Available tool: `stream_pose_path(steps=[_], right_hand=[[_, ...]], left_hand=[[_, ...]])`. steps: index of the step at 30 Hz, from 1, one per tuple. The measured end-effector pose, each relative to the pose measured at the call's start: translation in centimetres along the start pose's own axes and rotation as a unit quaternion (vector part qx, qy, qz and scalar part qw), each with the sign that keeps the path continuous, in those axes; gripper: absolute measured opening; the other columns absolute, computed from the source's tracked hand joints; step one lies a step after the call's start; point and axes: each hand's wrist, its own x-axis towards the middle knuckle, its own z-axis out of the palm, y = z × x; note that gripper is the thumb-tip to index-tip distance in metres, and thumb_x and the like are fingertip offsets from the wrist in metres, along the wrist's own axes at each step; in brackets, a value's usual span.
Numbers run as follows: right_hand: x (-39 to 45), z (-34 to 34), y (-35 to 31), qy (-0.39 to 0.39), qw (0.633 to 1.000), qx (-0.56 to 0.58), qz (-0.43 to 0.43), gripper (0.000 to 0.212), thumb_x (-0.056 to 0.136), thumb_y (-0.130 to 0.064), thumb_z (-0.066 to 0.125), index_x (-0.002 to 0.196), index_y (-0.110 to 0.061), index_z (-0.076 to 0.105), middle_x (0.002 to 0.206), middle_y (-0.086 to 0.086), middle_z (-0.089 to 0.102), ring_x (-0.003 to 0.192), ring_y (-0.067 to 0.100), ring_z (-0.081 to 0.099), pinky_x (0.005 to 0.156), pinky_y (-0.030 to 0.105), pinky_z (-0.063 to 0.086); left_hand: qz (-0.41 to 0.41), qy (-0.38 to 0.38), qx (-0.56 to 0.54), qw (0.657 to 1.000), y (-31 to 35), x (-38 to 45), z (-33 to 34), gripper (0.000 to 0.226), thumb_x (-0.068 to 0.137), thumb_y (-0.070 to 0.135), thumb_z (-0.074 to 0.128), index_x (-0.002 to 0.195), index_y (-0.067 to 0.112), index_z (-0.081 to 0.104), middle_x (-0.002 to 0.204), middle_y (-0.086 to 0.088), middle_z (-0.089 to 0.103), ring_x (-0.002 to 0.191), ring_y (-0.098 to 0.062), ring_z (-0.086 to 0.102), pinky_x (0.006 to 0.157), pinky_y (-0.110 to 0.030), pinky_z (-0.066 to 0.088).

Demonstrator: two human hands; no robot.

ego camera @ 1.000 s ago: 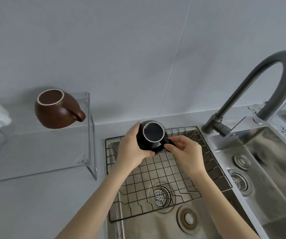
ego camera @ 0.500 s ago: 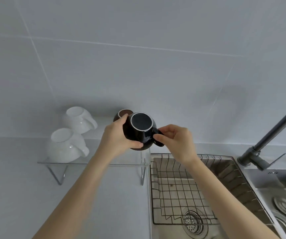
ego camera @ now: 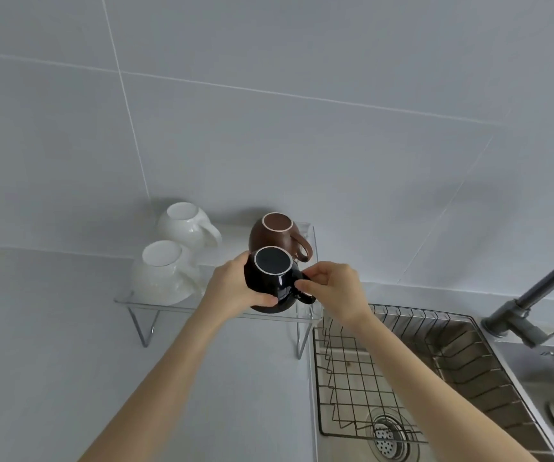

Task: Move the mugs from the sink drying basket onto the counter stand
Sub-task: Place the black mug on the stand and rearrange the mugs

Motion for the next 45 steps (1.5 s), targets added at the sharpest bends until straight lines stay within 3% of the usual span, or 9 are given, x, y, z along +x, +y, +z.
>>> stream_pose_path(steps=[10,14,17,20,24,29,36,41,45], right_hand=[[0.1,0.1,0.7,-0.014,1.0,-0.011,-0.001,0.016,0.075,-0.006,0.069,0.091,-0.004,0.069,0.077,0.006,0.069,0.05,-0.012,0.059,0.052,-0.002,0.044],[0.1,-0.7,0.9,-0.017,0.999,-0.026,-0.008,0.029,0.074,-0.009,0.07,0.103,-0.008,0.066,0.093,0.008,0.071,0.081,0.012,0.066,0.069,0.003,0.048],[0.0,-1.1,0.9,-0.021,0.996,-0.078,-0.043,0.019,0.076,-0.006,0.068,0.095,-0.004,0.07,0.092,0.014,0.075,0.08,0.015,0.067,0.063,-0.004,0.042],[0.1,-1.1,0.9,-0.024,0.992,-0.11,-0.062,0.017,0.078,-0.007,0.065,0.095,-0.005,0.071,0.093,0.013,0.075,0.085,0.017,0.069,0.065,-0.004,0.04],[0.5,-1.5,0.9,-0.021,0.994,-0.085,-0.063,0.018,0.079,-0.006,0.066,0.096,-0.005,0.07,0.093,0.013,0.075,0.08,0.01,0.064,0.062,-0.007,0.039],[1.1,-1.8,0.8,-0.035,0.995,-0.079,-0.057,0.02,0.08,-0.006,0.065,0.099,-0.005,0.07,0.095,0.013,0.074,0.077,0.005,0.061,0.065,-0.009,0.037],[1.4,-1.7,1.0,-0.028,0.996,-0.072,-0.053,0.019,0.08,-0.008,0.066,0.099,-0.007,0.071,0.094,0.013,0.075,0.081,0.008,0.062,0.067,-0.009,0.037],[2.0,-2.0,0.9,-0.052,0.996,-0.065,-0.027,0.015,0.078,-0.015,0.069,0.092,-0.01,0.073,0.084,0.004,0.073,0.067,-0.011,0.061,0.061,-0.008,0.038],[4.1,-2.3,0.1,0.005,0.998,-0.052,-0.023,0.02,0.081,-0.016,0.065,0.099,-0.008,0.07,0.097,0.01,0.073,0.079,0.006,0.064,0.065,-0.001,0.041]], left_hand=[[-0.015,-0.027,0.006,1.0,-0.7,-0.1,0.4,0.069,0.05,0.025,0.084,0.112,0.02,0.056,0.11,-0.003,0.067,0.104,-0.022,0.059,0.083,-0.029,0.046],[-0.02,-0.078,-0.009,0.997,-0.5,0.5,-1.2,0.092,0.049,0.031,0.083,0.131,0.021,0.043,0.127,0.009,0.052,0.121,-0.014,0.047,0.103,-0.032,0.04],[-0.008,-0.106,-0.025,0.994,-0.5,1.1,-1.9,0.111,0.039,0.037,0.081,0.139,0.022,0.033,0.146,0.003,0.04,0.134,-0.016,0.039,0.114,-0.039,0.031],[0.018,-0.106,-0.013,0.994,-1.5,1.6,-1.3,0.1,0.037,0.042,0.078,0.131,0.026,0.047,0.134,0.003,0.056,0.123,-0.015,0.052,0.109,-0.042,0.039],[0.019,-0.079,0.018,0.997,-1.6,1.0,-0.9,0.099,0.04,0.049,0.075,0.132,0.027,0.045,0.128,0.001,0.061,0.117,-0.017,0.056,0.105,-0.04,0.043],[0.026,-0.015,0.012,0.999,-0.2,-0.9,-0.2,0.073,0.066,0.016,0.078,0.132,0.013,0.045,0.126,-0.012,0.061,0.116,-0.029,0.056,0.088,-0.024,0.039],[0.024,0.015,0.018,0.999,0.0,-1.4,0.2,0.071,0.067,0.017,0.077,0.13,0.013,0.047,0.122,-0.012,0.064,0.11,-0.029,0.056,0.08,-0.02,0.035],[0.014,-0.067,0.032,0.997,-0.1,0.1,-1.7,0.054,0.058,0.045,0.074,0.108,0.026,0.064,0.087,0.003,0.064,0.081,-0.017,0.052,0.064,-0.023,0.038],[0.028,-0.063,0.017,0.997,0.7,3.5,-3.1,0.066,0.074,0.032,0.07,0.132,0.014,0.045,0.135,0.0,0.052,0.125,-0.015,0.049,0.105,-0.033,0.038]])
